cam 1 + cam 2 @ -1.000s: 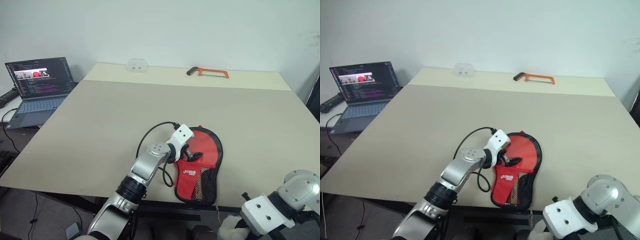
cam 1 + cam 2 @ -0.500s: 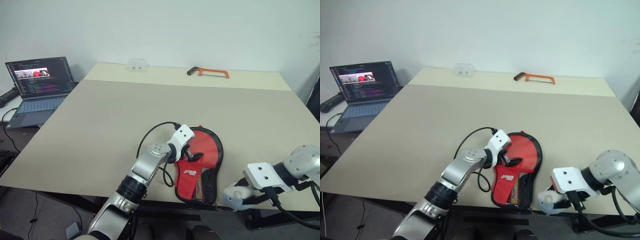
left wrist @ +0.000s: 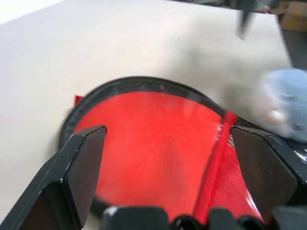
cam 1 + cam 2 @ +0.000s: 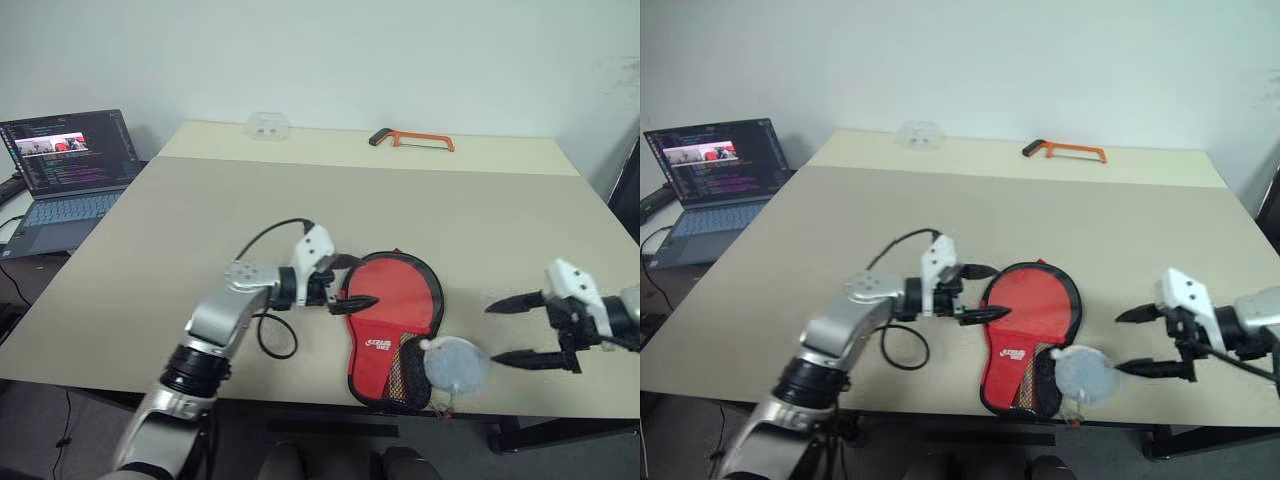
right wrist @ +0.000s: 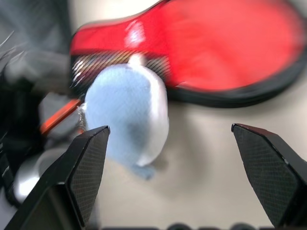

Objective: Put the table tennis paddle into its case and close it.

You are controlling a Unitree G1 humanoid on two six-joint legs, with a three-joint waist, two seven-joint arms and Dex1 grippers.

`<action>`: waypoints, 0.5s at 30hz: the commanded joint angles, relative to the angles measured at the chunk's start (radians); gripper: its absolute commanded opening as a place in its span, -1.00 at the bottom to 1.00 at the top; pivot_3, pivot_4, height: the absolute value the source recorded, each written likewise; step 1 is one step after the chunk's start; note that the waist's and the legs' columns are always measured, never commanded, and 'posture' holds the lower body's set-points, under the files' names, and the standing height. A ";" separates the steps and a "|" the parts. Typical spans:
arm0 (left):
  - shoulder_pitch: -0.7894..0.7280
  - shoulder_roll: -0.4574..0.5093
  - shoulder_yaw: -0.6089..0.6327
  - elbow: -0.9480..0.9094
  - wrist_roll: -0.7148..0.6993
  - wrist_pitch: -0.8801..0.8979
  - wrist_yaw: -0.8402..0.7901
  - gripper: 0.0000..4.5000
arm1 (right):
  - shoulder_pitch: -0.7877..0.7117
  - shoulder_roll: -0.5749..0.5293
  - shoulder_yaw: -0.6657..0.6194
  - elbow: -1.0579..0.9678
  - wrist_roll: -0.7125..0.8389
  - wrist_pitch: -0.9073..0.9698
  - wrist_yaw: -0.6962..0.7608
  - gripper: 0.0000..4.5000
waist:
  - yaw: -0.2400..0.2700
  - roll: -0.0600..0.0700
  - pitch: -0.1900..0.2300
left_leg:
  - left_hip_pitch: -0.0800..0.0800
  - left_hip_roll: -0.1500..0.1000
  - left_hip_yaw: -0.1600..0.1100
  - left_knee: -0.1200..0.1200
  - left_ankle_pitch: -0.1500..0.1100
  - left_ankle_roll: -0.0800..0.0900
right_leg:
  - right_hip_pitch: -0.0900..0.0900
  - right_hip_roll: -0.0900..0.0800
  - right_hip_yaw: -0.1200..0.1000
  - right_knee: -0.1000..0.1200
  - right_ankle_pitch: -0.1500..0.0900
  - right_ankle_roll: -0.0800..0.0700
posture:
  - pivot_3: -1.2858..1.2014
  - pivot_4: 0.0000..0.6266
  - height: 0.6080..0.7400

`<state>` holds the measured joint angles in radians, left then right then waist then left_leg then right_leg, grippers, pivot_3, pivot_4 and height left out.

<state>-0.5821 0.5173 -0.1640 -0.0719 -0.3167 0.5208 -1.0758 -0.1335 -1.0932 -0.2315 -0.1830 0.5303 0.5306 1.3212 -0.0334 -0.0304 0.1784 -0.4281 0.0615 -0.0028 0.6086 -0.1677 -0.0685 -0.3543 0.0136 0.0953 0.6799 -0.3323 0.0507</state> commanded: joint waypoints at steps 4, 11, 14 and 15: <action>0.093 0.251 0.207 -0.043 -0.123 -0.006 -0.163 1.00 | 0.117 0.132 -0.394 0.014 0.198 0.146 -0.142 0.99 | 0.000 0.000 0.001 | 0.000 0.001 0.000 -0.001 0.000 0.000 | 0.000 0.000 0.000 0.000 -0.001 -0.001 | 0.03 -0.52 1.00; 0.246 0.476 0.347 0.072 -0.129 -0.042 -0.264 1.00 | 0.345 0.215 -0.633 0.063 0.197 0.101 -0.149 0.99 | 0.001 0.000 0.001 | -0.001 0.001 0.000 -0.001 -0.001 0.000 | -0.002 -0.001 -0.001 0.000 -0.001 -0.002 | 0.03 -0.52 1.00; 0.309 0.548 0.388 0.128 -0.118 -0.053 -0.285 1.00 | 0.472 0.203 -0.666 0.055 0.166 0.089 -0.112 0.99 | -0.001 0.001 0.002 | -0.001 0.002 0.002 -0.001 -0.001 0.001 | -0.003 -0.001 0.001 0.001 -0.004 -0.007 | 0.03 -0.52 1.00; 0.328 0.566 0.403 0.149 -0.112 -0.060 -0.284 1.00 | 0.522 0.195 -0.670 0.058 0.143 0.077 -0.093 0.99 | -0.001 0.001 0.002 | -0.001 0.002 0.003 -0.001 -0.001 0.001 | -0.004 -0.002 0.001 0.001 -0.004 -0.008 | 0.03 -0.52 1.00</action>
<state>-0.2661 1.0504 0.1755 0.0505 -0.4379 0.4769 -1.3477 0.3476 -0.8796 -0.8555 -0.1155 0.7017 0.6335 1.1947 -0.0347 -0.0293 0.1801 -0.4291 0.0636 0.0001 0.6069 -0.1690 -0.0678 -0.3581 0.0117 0.0966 0.6805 -0.3373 0.0418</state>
